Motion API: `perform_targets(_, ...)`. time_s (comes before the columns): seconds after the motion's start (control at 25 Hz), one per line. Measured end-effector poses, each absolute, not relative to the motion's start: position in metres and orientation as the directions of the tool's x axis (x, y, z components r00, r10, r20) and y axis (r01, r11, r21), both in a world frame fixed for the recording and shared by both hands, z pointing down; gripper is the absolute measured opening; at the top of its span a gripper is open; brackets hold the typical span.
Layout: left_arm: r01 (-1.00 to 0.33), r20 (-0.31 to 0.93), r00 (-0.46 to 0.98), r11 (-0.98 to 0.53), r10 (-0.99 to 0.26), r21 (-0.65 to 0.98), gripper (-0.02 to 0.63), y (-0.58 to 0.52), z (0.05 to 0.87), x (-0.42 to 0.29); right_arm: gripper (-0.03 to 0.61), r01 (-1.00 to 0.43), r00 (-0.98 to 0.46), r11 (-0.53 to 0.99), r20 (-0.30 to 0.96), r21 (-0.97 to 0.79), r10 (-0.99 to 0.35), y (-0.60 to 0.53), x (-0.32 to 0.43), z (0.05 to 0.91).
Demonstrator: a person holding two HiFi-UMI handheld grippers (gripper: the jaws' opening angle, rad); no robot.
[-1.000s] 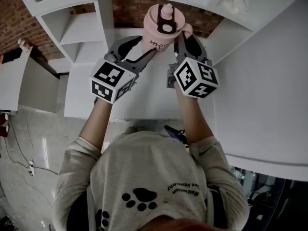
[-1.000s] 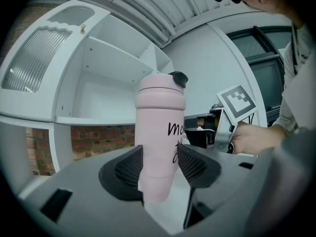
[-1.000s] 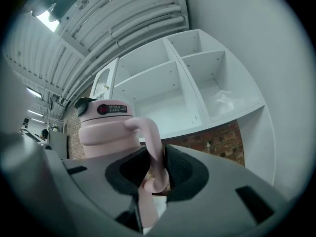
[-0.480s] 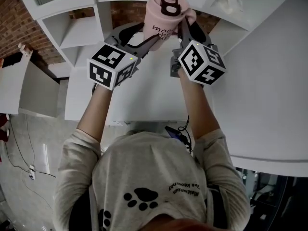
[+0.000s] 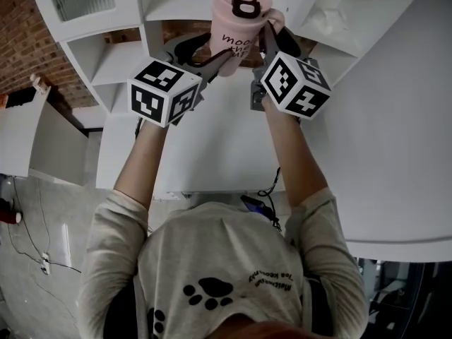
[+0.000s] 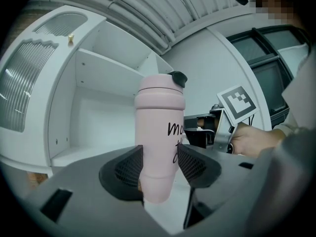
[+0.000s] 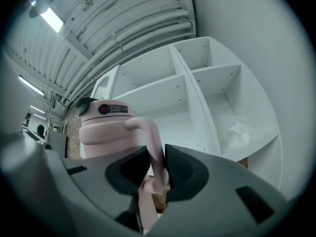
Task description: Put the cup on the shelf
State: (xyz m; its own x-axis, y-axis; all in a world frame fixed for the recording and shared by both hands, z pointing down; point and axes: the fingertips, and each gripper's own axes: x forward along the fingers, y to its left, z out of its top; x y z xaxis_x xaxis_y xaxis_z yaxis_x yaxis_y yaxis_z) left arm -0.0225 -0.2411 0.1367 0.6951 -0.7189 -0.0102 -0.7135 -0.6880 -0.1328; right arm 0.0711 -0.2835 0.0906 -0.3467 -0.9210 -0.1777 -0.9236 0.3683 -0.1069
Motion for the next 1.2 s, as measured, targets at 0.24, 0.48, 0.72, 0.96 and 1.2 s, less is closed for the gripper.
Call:
perform_targets(0.24, -0.72, -0.03, 0.689, -0.679, -0.724, -0.141, 0.227, -0.254, 0.114, -0.026, 0.098, -0.921, -0.355, 0.379, -0.206, -0.089, -0.912, -0.295, 0.067, 0.066)
perform_targets(0.48, -0.717, -0.042, 0.691, -0.678, -0.721, -0.158, 0.227, -0.259, 0.088, -0.023, 0.097, -0.918, -0.358, 0.386, -0.226, -0.091, -0.906, -0.3, 0.07, 0.04)
perform_targets(0.72, -0.715, -0.065, 0.695, -0.68, -0.716, -0.16, 0.227, -0.266, 0.063, -0.024, 0.097, -0.922, -0.353, 0.38, -0.242, -0.077, -0.904, -0.305, 0.07, 0.014)
perform_targets(0.96, -0.713, -0.062, 0.696, -0.678, -0.716, -0.18, 0.227, -0.267, 0.048, -0.026, 0.097, -0.918, -0.35, 0.384, -0.254, -0.097, -0.902, -0.307, 0.069, 0.001)
perform_targets(1.2, -0.715, -0.065, 0.692, -0.67, -0.719, -0.2, 0.227, -0.27, 0.045, -0.024, 0.097, -0.915, -0.346, 0.387, -0.273, -0.114, -0.898, -0.31, 0.072, 0.0)
